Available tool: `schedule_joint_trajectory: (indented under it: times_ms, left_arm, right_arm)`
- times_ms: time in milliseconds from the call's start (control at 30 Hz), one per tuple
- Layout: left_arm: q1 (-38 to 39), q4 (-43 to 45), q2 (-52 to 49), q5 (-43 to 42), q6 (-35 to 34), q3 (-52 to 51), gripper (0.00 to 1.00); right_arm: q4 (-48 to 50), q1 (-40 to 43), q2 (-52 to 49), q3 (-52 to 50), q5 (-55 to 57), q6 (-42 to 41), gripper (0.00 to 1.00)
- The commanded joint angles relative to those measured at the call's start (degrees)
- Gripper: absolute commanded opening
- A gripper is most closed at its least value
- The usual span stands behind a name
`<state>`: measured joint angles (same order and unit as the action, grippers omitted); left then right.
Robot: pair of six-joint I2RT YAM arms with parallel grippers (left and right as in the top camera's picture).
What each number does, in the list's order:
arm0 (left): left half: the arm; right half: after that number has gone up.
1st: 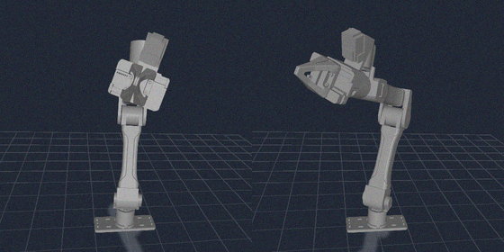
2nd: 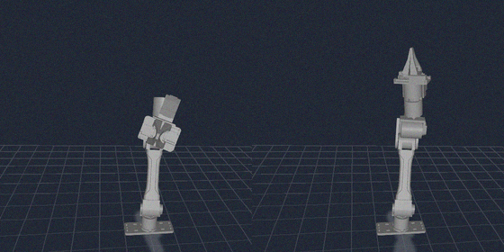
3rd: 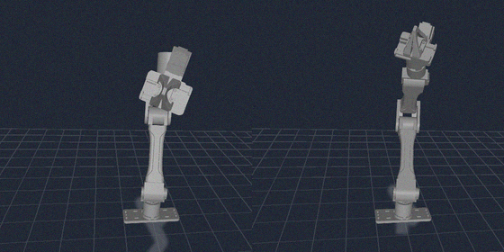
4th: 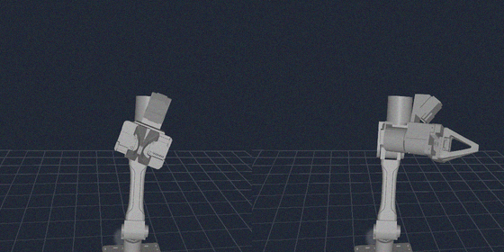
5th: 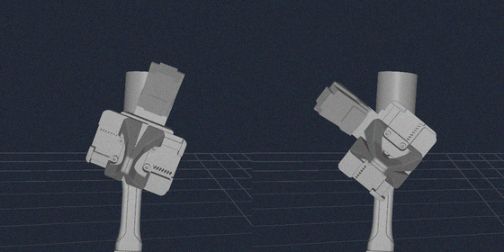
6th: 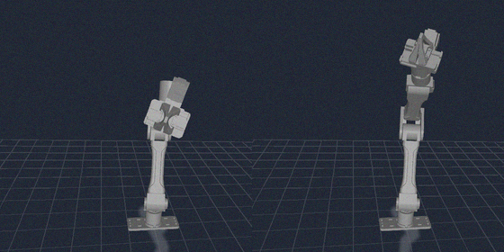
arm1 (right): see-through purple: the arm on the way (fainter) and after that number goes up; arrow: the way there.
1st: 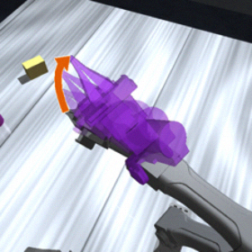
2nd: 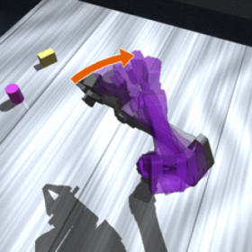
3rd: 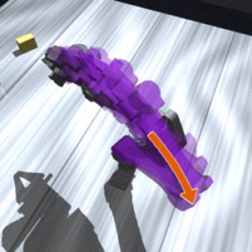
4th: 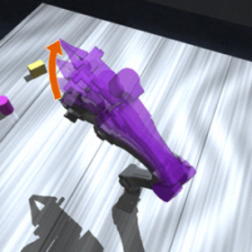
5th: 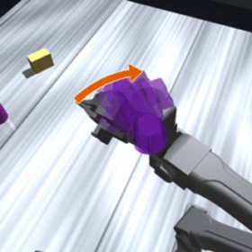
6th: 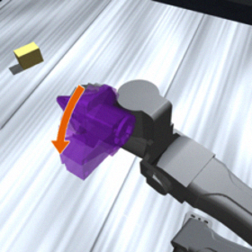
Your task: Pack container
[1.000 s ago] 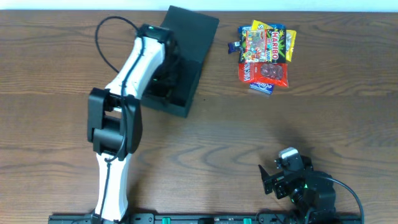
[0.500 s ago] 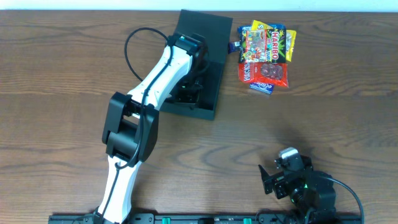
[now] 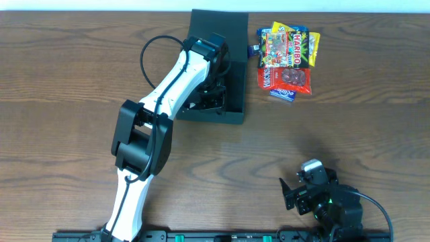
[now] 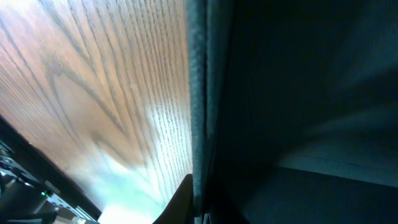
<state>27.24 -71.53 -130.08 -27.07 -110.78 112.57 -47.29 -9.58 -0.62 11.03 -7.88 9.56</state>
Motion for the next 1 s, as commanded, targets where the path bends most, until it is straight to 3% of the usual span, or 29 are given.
schedule_joint_trajectory:
  times_ms: [0,67,133,200,233,300,333,367,767,967]
  left_arm:
    - [0.22,0.0,-0.66,-1.27,-1.95,0.04,0.08]
    - [0.22,0.04,-0.66,-1.05,-1.01,0.04,0.1]
    - [0.15,0.07,-0.66,0.31,3.34,0.07,0.21]
    - [0.0,0.35,-0.66,0.74,6.69,0.07,0.4]
    - [-0.09,1.22,-0.66,0.7,8.85,0.04,0.56]
    - [-0.2,3.26,-0.66,0.55,13.14,0.07,0.76]
    - [-0.24,4.07,-0.66,0.13,14.82,0.04,0.92]
    - [-0.28,4.59,-0.66,-0.09,16.02,0.07,0.95]
    - [-0.55,3.87,1.42,-0.61,27.8,0.09,0.95]
    - [-0.63,3.96,8.55,10.45,31.98,0.09,0.95]
  right_arm:
    - [-0.04,0.39,0.31,-0.42,-0.07,0.76,0.99]
    - [-0.04,0.39,0.31,-0.42,-0.07,0.79,0.99]
    - [-0.04,0.39,0.31,-0.42,-0.07,0.79,0.99]
    - [-0.04,0.39,0.31,-0.42,-0.04,0.76,0.99]
    - [-0.04,0.39,0.31,-0.42,-0.07,0.79,0.99]
    - [-0.04,0.39,0.31,-0.42,-0.07,0.79,0.99]
    - [-0.04,0.39,0.31,-0.42,-0.07,0.79,0.99]
    - [-0.04,0.39,0.31,-0.42,-0.04,0.79,0.99]
    - [-0.04,0.39,0.31,-0.42,-0.04,0.79,0.99]
    - [-0.04,0.39,0.31,-0.42,-0.04,0.79,0.99]
